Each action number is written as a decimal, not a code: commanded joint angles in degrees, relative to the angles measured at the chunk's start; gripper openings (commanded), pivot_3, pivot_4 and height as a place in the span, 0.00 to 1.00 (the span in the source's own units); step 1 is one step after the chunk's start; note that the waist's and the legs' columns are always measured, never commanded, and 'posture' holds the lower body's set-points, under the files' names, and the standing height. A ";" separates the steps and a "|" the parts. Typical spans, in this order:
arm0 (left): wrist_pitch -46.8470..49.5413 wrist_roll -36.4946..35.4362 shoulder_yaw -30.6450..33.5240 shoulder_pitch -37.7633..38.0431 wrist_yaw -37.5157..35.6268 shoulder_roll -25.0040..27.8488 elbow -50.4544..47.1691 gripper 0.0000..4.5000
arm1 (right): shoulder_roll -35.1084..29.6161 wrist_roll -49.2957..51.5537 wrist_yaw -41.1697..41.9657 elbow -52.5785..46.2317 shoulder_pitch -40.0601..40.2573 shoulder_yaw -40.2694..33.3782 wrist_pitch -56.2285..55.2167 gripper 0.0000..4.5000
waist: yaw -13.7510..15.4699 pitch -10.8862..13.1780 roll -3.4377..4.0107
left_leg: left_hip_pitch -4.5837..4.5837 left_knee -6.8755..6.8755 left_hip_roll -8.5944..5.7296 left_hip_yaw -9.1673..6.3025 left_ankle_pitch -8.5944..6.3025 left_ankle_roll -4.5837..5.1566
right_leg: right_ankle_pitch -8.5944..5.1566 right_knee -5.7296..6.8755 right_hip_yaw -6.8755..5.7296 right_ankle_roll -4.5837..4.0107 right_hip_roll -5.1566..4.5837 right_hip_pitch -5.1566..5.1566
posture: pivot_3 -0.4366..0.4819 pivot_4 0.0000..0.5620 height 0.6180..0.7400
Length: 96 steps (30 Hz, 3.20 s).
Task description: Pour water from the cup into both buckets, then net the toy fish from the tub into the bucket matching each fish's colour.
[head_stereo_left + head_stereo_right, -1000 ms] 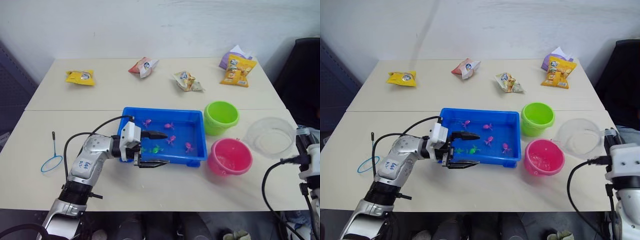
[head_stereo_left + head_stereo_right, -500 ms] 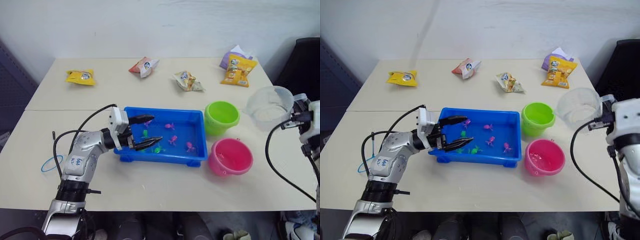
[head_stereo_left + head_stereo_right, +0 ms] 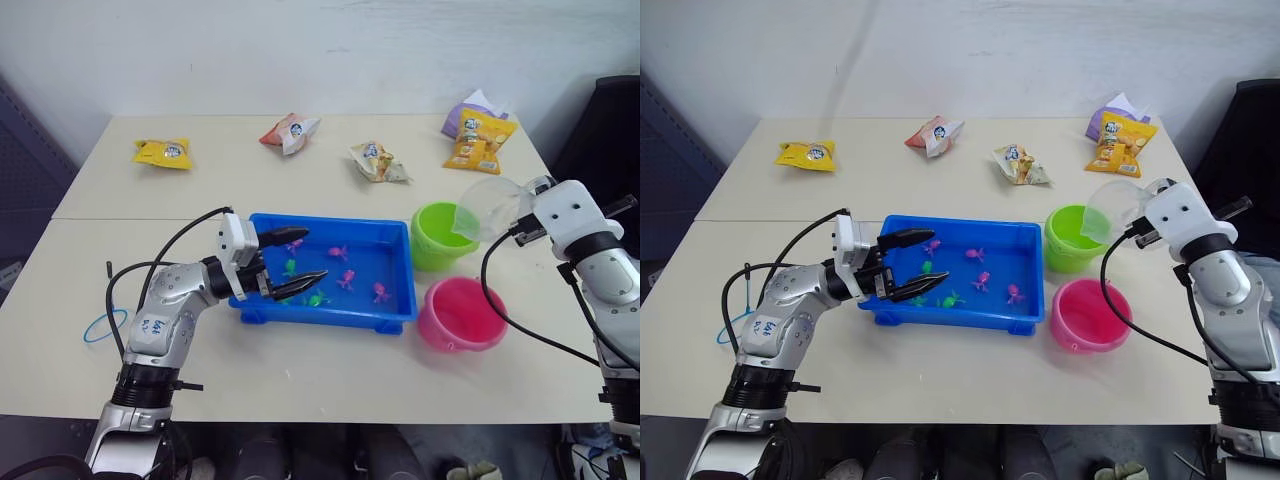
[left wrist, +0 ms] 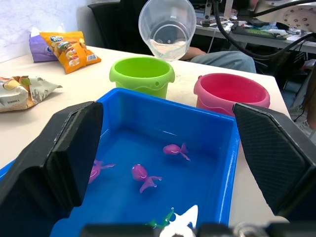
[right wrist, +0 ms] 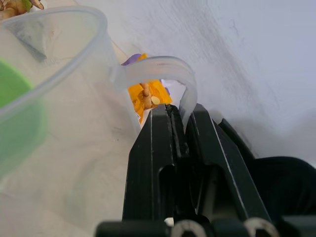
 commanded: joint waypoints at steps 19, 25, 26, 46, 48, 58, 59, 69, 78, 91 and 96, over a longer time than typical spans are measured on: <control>-0.68 0.21 -1.26 0.04 1.14 -0.67 -3.48 1.00 | -5.22 -12.88 -3.58 8.40 -7.78 3.83 -12.14 0.01 | -0.10 0.00 0.00 | 0.08 0.02 0.01 0.22 0.01 -0.02 | 0.01 0.12 0.24 0.01 0.03 -0.09 | 0.48 0.27 1.00; -0.93 0.28 -1.42 0.08 1.29 -1.15 -3.38 1.00 | -5.19 -14.20 -4.13 9.81 -9.16 4.77 -13.81 0.01 | -0.13 0.00 0.00 | 0.11 0.02 0.01 0.27 0.01 -0.02 | 0.01 0.15 0.28 0.01 0.04 -0.09 | 0.48 0.27 1.00; -0.99 0.28 -1.44 0.10 1.27 -1.21 -3.33 1.00 | -5.25 -14.43 -4.28 10.00 -9.37 4.93 -14.00 0.01 | -0.12 0.00 0.00 | 0.12 0.02 0.01 0.29 0.01 -0.02 | 0.01 0.15 0.29 0.01 0.04 -0.10 | 0.48 0.27 1.00; -4.79 2.25 -1.14 0.78 2.23 -1.57 -2.40 1.00 | -7.19 -20.02 -9.24 13.14 -12.27 7.09 -22.59 0.01 | -0.15 0.00 0.00 | 0.15 0.03 0.02 0.43 0.01 -0.03 | 0.01 0.21 0.43 0.01 0.06 -0.17 | 0.48 0.27 1.00; -5.08 2.23 -1.19 0.77 2.15 -1.51 -2.23 1.00 | -7.13 -20.20 -9.46 13.52 -12.35 7.20 -22.58 0.01 | -0.14 0.00 0.00 | 0.16 0.04 0.02 0.44 0.01 -0.03 | 0.01 0.21 0.45 0.01 0.05 -0.17 | 0.48 0.27 1.00; -5.26 1.81 -1.34 1.32 1.08 -0.73 -3.17 1.00 | -7.66 -23.07 -11.58 14.89 -12.80 7.73 -23.74 0.01 | -0.21 0.00 0.00 | 0.18 0.04 0.03 0.48 0.02 -0.03 | 0.01 0.25 0.49 0.01 0.07 -0.19 | 0.48 0.27 1.00; -5.24 1.79 -1.30 1.34 1.07 -0.72 -3.27 1.00 | -7.71 -23.34 -11.94 15.02 -12.80 7.77 -23.99 0.01 | -0.21 0.00 0.00 | 0.18 0.04 0.03 0.49 0.02 -0.03 | 0.01 0.25 0.49 0.01 0.06 -0.19 | 0.48 0.27 1.00; -4.54 1.30 -1.19 1.13 0.91 -0.49 -3.66 1.00 | -7.27 -24.47 -15.80 17.94 -11.52 7.92 -26.03 0.01 | -0.24 0.00 0.00 | 0.19 0.04 0.03 0.51 0.02 -0.03 | 0.01 0.26 0.52 0.01 0.08 -0.19 | 0.48 0.27 1.00; -4.13 0.91 -1.08 1.52 1.02 -0.67 -3.63 1.00 | 2.71 5.43 -3.57 12.25 -9.87 -4.69 -11.89 0.01 | -0.14 0.01 -0.01 | 0.17 0.07 0.06 0.50 0.02 -0.03 | 0.01 0.30 0.53 0.02 0.11 -0.19 | 0.48 0.27 1.00; 4.39 -8.99 -1.32 6.70 -7.26 5.11 -14.88 1.00 | 14.10 35.31 1.30 -0.76 5.16 -23.22 17.98 0.01 | -0.44 -0.02 0.02 | 0.14 0.04 0.05 0.50 -0.03 0.06 | 0.02 0.31 0.62 0.04 0.06 -0.18 | 0.48 0.27 1.00; 4.65 -8.32 -2.14 7.88 -8.01 5.89 -15.78 1.00 | 19.32 34.63 0.88 2.59 9.22 -22.78 12.90 0.01 | -0.56 -0.01 0.01 | 0.32 -0.07 0.04 0.48 -0.01 0.00 | 0.02 0.33 0.74 0.04 0.17 -0.18 | 0.48 0.27 1.00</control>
